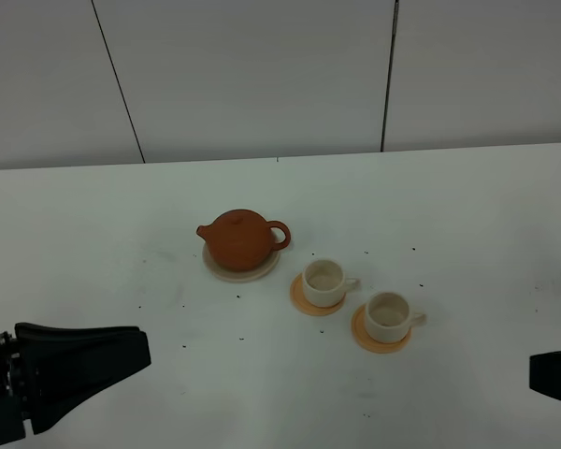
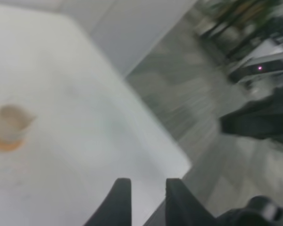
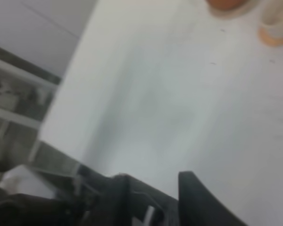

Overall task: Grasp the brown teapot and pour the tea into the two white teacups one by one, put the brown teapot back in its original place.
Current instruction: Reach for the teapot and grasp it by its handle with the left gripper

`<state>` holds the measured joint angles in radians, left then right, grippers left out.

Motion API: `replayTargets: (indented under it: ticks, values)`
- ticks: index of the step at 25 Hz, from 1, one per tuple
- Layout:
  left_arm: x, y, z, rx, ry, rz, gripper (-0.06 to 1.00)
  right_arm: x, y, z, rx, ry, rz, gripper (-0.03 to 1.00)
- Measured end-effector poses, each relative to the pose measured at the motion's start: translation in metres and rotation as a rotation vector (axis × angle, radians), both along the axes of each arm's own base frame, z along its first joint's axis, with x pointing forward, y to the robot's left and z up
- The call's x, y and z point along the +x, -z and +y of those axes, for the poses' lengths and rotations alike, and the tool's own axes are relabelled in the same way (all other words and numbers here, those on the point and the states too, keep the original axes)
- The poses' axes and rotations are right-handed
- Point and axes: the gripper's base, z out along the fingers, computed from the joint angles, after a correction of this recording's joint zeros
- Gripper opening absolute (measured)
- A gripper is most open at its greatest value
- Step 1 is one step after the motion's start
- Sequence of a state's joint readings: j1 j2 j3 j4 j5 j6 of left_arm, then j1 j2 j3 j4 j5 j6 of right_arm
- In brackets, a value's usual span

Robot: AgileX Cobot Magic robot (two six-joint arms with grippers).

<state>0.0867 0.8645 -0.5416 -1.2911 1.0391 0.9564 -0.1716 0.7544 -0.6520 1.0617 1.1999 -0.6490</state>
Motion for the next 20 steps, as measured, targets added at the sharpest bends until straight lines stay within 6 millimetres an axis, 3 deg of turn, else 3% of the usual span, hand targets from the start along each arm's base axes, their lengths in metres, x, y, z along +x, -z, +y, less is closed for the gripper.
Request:
replayTargets:
  ticks: [4, 13, 20]
  values:
    - [0.000, 0.001, 0.004, 0.119, -0.001, 0.035, 0.25, -0.015, -0.006, -0.005, -0.095, 0.086, 0.018, 0.24]
    - [-0.003, 0.013, 0.015, 0.315, -0.021, 0.140, 0.25, -0.076, -0.002, -0.025, -0.400, 0.373, -0.053, 0.24]
    - [-0.007, 0.021, 0.024, 0.436, -0.054, 0.199, 0.25, -0.114, -0.001, -0.027, -0.464, 0.480, -0.203, 0.24]
